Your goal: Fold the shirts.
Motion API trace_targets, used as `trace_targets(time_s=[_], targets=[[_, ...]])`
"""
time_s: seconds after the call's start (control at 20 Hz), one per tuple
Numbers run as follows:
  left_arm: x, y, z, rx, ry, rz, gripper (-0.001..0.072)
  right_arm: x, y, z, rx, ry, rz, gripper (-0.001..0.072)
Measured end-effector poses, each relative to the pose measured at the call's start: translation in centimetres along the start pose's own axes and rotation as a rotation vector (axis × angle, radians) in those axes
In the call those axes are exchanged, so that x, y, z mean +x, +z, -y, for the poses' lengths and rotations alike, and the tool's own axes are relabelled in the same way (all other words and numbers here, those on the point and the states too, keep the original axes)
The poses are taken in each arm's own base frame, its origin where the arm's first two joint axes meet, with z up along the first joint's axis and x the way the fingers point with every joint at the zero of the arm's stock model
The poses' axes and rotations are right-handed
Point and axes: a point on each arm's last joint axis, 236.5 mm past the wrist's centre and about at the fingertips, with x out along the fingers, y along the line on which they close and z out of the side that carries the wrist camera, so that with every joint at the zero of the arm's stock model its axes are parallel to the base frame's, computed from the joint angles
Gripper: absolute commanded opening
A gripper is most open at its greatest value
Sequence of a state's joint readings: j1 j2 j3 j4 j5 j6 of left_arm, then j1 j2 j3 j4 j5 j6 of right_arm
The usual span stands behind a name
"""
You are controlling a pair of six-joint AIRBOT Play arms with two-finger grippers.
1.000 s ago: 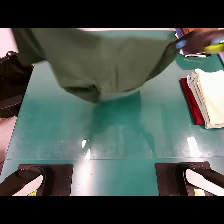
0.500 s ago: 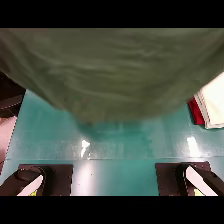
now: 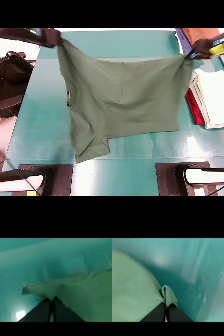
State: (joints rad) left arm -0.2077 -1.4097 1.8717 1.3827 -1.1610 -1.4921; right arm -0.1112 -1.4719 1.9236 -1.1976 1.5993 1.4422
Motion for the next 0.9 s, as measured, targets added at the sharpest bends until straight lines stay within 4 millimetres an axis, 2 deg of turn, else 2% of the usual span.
trace_targets(time_s=[0.05,0.1,0.15,0.25,0.3,0.4,0.55,0.7,0.9], targets=[[2.6,-1.1,-0.8,-0.014,0.009,-0.044,0.0295,2.8,-0.2,0.6,0.014,-0.001,-0.055,0.0027],[4.6,-2.1,-1.6,-0.032,0.018,-0.077,0.0468,4.9,-0.3,1.3,0.031,-0.003,-0.089,0.0182],[6.2,-2.9,-2.6,-0.055,0.035,-0.103,0.047,6.6,-0.2,2.0,0.044,-0.006,-0.108,0.0326],[7.9,-4.2,-4.7,-0.104,0.062,-0.142,0.0469,9.2,-0.1,2.8,0.073,0.006,-0.126,0.0329],[8.0,-4.6,-5.7,-0.129,0.07,-0.155,0.0469,9.7,0.1,2.9,0.086,0.023,-0.126,0.0326],[7.3,-5.8,-7.9,-0.181,0.095,-0.197,0.0469,10.1,-0.1,3.5,0.09,0.055,-0.13,0.0323],[5.3,-9.3,-10.2,-0.251,0.119,-0.299,0.0469,9.3,-2.4,3.5,0.095,0.122,-0.167,0.0322],[3.8,-15.5,-10.5,-0.309,0.13,-0.423,0.0469,8.4,-6.6,3.3,0.138,0.168,-0.22,0.0301],[2.6,-25.4,-8.0,-0.411,0.099,-0.541,0.0469,7.2,-11.6,0.8,0.215,0.27,-0.23,0.0302]])
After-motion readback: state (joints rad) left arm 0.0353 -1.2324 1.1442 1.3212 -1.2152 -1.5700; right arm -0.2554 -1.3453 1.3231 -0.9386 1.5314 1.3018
